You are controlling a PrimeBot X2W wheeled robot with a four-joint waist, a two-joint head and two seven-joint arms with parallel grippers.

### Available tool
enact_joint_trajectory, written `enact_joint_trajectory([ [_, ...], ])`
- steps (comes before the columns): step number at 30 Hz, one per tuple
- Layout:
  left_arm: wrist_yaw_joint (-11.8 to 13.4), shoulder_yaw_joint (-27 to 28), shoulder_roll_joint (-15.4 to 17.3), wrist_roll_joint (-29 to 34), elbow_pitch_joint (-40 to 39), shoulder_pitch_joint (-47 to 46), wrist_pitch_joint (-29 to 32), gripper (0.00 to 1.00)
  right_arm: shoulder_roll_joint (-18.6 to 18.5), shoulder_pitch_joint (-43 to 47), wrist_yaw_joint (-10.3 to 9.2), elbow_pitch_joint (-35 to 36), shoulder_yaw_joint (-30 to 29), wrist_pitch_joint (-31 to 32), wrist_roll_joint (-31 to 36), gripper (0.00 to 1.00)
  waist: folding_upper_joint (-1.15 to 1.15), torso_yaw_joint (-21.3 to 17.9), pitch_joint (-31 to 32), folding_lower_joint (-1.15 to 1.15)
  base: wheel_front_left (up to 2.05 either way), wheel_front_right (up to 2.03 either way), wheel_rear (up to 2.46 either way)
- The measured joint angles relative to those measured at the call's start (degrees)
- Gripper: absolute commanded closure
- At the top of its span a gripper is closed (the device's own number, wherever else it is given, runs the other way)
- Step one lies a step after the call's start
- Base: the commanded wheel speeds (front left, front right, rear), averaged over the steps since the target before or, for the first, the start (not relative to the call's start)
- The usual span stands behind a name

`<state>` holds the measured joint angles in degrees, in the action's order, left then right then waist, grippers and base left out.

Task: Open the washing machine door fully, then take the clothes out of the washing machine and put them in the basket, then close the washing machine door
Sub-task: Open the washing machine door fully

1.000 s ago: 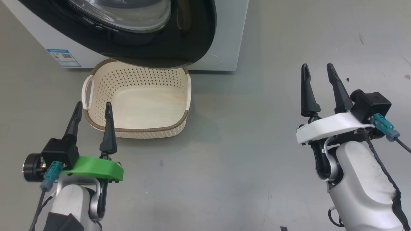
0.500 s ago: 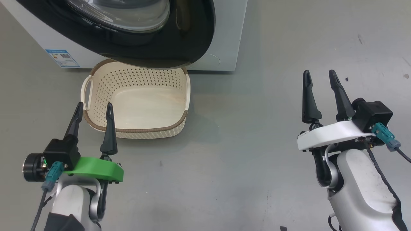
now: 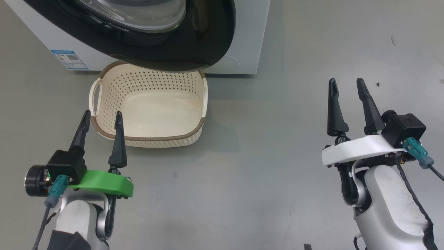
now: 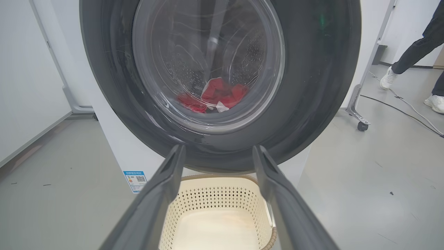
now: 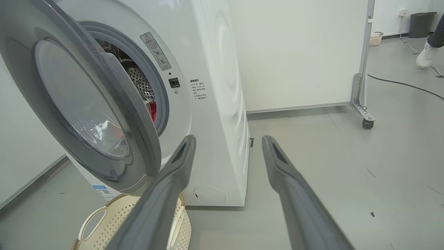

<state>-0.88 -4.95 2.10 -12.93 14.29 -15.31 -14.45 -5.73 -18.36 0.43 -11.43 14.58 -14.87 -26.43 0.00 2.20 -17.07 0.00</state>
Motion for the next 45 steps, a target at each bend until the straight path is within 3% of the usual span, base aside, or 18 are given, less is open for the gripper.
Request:
enact_joint_trajectory([
  [18,-0.6,-0.1,-0.1,0.0,0.0,0.0,0.0,0.00,0.3,0.2,1.05,0.3,-1.4,0.0,1.6,0.00,0.00,0.8,-0.6,0.00,0.00,0.00,0.00],
  [31,-1.4,-1.6,-0.2,0.0,-0.2,-0.3,0.0,0.00,-0.2,-7.3,3.69,-0.5,-3.1,3.6,-3.2,0.00,0.00,2.5,-3.6,0.00,0.00,0.00,0.00],
  [34,-1.4,-2.4,-0.2,0.0,-0.3,-0.7,0.0,0.00,0.0,-10.5,4.23,-0.6,-4.3,5.9,-6.7,0.00,0.00,3.2,-4.6,0.00,0.00,0.00,0.00],
  [38,-1.4,-3.4,-0.3,-0.9,-0.3,-1.7,0.0,0.00,1.0,-13.8,4.56,-1.0,-7.8,9.7,-16.4,0.00,0.00,4.3,-5.9,0.00,0.00,0.00,0.00],
  [45,-1.5,-4.4,-0.3,-1.8,-0.3,-2.5,0.0,0.00,1.2,-21.0,4.55,-2.9,-10.9,17.3,-24.7,0.00,0.00,6.3,-8.2,0.00,0.00,0.00,0.00],
])
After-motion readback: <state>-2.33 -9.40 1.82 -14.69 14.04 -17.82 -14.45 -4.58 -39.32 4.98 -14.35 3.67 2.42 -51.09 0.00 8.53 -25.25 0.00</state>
